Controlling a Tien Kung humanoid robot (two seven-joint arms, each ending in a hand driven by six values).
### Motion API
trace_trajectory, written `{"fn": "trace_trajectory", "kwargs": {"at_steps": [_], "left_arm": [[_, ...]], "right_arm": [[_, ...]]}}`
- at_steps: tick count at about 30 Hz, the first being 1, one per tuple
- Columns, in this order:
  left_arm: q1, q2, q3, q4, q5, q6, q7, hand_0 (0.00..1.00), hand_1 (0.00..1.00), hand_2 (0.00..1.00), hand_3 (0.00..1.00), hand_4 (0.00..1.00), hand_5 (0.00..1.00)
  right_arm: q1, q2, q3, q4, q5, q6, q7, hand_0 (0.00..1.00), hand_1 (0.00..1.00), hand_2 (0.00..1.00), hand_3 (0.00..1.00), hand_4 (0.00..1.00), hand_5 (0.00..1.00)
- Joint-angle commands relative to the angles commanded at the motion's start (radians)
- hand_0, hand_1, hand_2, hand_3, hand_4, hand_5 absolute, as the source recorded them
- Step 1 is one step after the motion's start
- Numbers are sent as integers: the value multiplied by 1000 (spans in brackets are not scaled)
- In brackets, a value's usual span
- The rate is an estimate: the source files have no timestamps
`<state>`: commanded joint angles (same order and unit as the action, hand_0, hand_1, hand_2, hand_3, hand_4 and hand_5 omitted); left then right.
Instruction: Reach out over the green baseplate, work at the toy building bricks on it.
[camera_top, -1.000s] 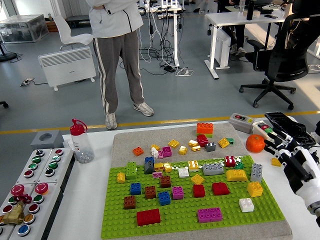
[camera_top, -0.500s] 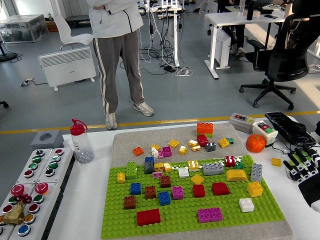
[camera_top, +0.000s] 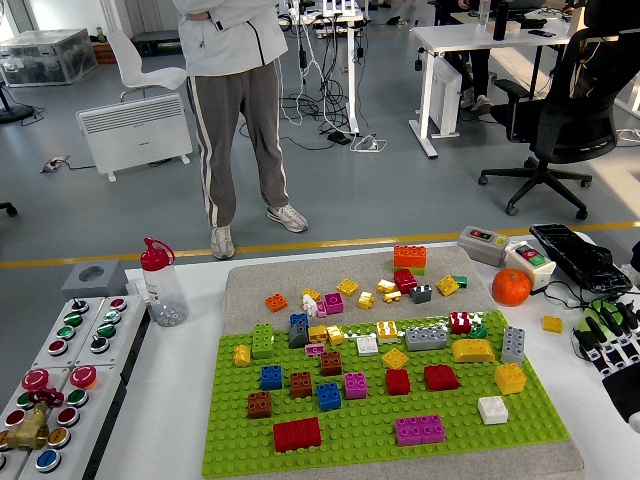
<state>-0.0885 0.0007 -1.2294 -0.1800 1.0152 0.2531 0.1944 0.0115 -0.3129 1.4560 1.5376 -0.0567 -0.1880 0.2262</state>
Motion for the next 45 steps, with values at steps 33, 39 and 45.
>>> {"fn": "trace_trajectory", "kwargs": {"at_steps": [33,39,45], "left_arm": [[-1,1,3,0,-6,0,-5,667,610,557,454,241,998],[-3,2,4,0,-7,0,-6,667,610,558,453,241,998],[-5,2,5,0,-7,-1,-6,667,611,560,453,241,998]], "right_arm": [[-2,2,8,0,13,-7,2,768,749,757,722,518,462],[-2,3,9,0,16,-6,2,768,748,756,722,516,461],[-1,3,10,-1,20,-6,2,767,747,755,720,514,456]]}}
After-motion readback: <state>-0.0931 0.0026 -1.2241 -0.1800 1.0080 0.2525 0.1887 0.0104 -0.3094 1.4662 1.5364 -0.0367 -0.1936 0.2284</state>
